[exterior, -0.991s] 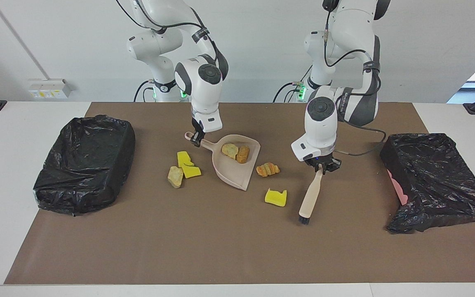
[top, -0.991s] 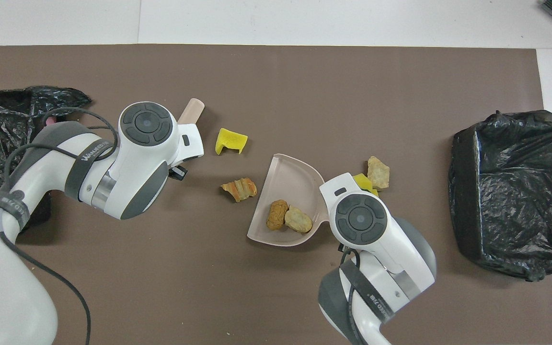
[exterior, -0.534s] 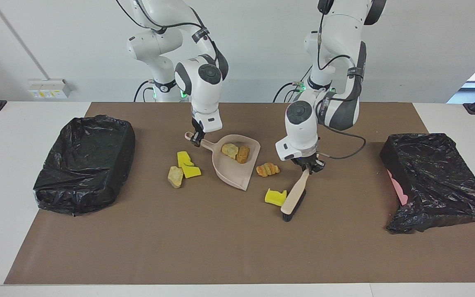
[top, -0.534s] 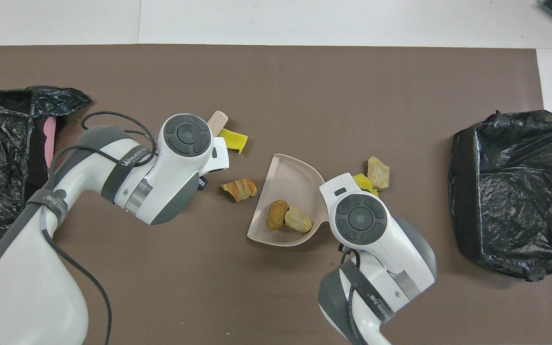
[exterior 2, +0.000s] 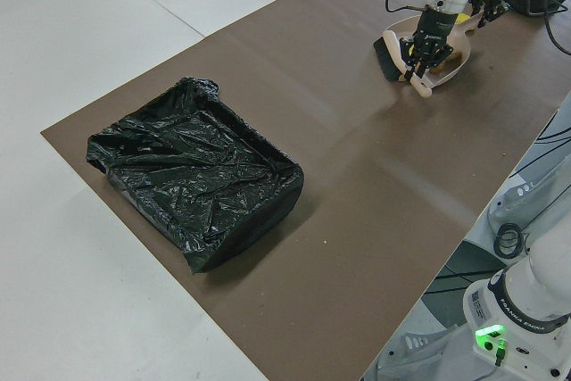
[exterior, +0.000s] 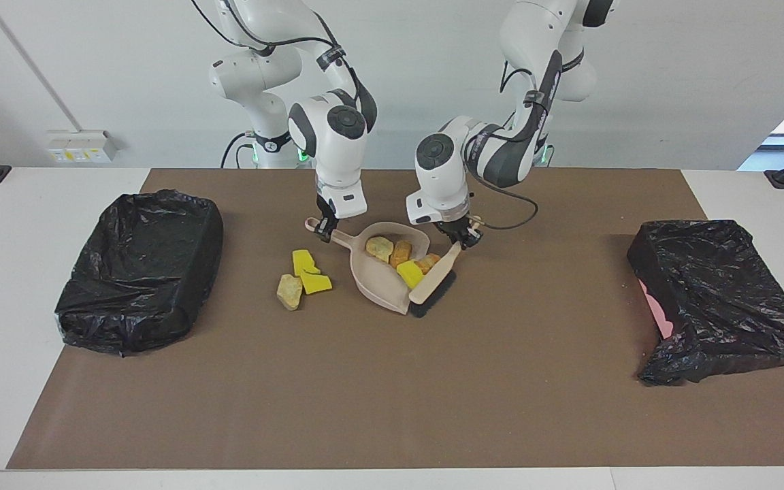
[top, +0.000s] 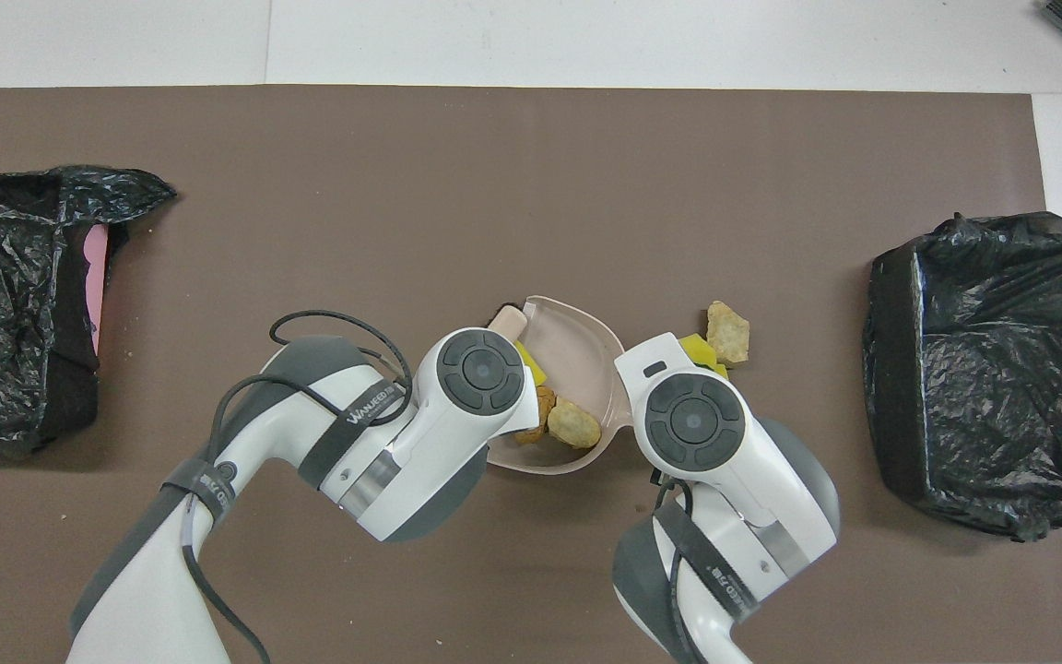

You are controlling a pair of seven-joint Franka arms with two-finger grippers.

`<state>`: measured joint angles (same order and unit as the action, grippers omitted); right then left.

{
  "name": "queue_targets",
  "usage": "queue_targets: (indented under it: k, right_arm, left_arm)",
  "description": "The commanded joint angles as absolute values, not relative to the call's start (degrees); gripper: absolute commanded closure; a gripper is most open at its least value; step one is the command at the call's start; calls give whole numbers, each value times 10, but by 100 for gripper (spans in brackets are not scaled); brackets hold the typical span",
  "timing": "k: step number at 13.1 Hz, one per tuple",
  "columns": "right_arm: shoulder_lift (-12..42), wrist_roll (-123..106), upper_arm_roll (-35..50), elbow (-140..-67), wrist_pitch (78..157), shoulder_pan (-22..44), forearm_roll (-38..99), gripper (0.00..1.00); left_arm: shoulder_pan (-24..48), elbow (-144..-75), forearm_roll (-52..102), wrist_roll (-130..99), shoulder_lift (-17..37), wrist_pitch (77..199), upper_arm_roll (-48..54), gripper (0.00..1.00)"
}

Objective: Sweep and dump trash in bin
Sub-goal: 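Sweep the remaining chunks and sponge into the dustpan with the brush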

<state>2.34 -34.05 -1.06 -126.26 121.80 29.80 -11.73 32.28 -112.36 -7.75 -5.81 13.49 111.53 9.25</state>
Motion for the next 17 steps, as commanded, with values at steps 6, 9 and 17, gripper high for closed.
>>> queue_targets:
  k: [6, 9, 17]
  right_arm:
    - [13, -328, -9, -1276, 1230, 296, -123, 100]
    - [13, -329, -9, -1276, 1230, 296, -124, 100]
    - [-22, -357, -11, -1229, 1144, 268, -124, 100]
  left_arm:
    - [338, -1088, 99, -119, 92, 1091, 83, 100]
    - [330, -1087, 99, -134, 65, 1073, 79, 100]
    - [351, -1187, 98, -362, -56, 973, 77, 100]
